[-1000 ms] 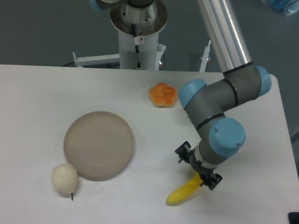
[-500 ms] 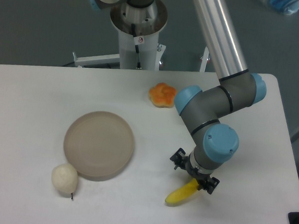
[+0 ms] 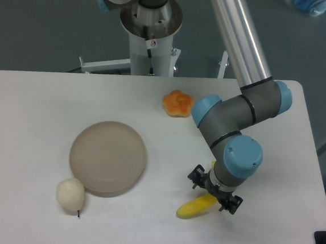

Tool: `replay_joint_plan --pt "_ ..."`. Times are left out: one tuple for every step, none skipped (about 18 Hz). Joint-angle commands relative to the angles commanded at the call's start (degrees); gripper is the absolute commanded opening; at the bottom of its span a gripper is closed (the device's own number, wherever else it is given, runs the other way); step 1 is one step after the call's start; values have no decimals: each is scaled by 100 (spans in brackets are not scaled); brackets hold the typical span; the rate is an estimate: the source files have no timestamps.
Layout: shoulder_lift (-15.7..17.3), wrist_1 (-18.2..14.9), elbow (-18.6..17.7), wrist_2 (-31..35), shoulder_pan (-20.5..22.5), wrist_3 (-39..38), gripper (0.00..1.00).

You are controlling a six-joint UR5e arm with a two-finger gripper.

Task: Pick up the banana from the table
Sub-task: 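Close the gripper fingers around the banana's stem end, then lift the gripped banana up off the table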

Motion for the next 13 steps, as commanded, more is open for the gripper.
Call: replay_joint_plan --pt "-35 96 -35 52 0 -9 62" --pt "-27 115 -35 79 -26 -9 37" --pt "-18 106 -27 79 -26 0 13" --pt "-18 106 -27 79 -26 0 5" --pt "-18 106 -18 79 -26 0 1" --pt "-9 106 0 70 -26 0 0" --pt "0 97 43 44 -18 9 0" --pt "17 89 70 35 0 9 0" --pt "52 54 70 53 17 26 0" --pt "114 36 79 44 44 26 0" --pt "201 -8 79 44 79 35 0" --pt "611 -365 140 27 392 26 0" --pt "641 -438 219 35 465 79 0"
